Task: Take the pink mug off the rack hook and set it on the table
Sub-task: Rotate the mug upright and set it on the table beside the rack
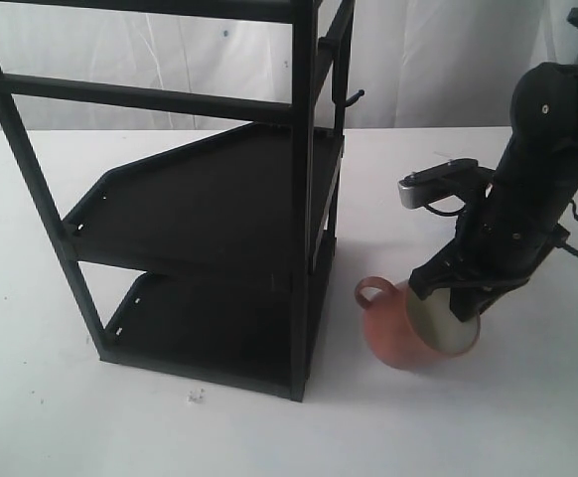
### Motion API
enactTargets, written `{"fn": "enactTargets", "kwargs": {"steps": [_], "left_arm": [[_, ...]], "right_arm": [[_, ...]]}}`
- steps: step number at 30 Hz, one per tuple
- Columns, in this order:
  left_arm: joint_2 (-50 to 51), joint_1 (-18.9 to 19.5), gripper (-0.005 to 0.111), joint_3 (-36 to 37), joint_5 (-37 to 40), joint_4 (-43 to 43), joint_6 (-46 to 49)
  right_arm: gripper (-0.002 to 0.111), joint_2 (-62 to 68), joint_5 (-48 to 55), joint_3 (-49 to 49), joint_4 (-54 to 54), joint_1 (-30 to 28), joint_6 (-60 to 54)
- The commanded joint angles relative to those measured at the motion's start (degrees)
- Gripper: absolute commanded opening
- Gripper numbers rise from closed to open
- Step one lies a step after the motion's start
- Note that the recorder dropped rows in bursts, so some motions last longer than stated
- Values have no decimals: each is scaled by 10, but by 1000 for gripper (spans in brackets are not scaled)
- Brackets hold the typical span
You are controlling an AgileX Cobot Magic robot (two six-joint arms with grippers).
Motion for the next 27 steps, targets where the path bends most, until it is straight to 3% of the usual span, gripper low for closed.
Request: {"fn": "enactTargets", "kwargs": {"steps": [1,6,14,27], "left_arm": [[-2,-2,0,2,-1,-1,-5],[-2,-2,0,2,-1,-1,-5],[-2,-2,0,2,-1,-1,-5],[-2,-2,0,2,-1,-1,-5]], "right_arm": [[0,3,-6,3,-1,-1,-5],[0,3,-9,3,1,-1,-5],[18,3,-31,3,1,-1,-5],[18,3,-61,3,27,-1,-6]]}}
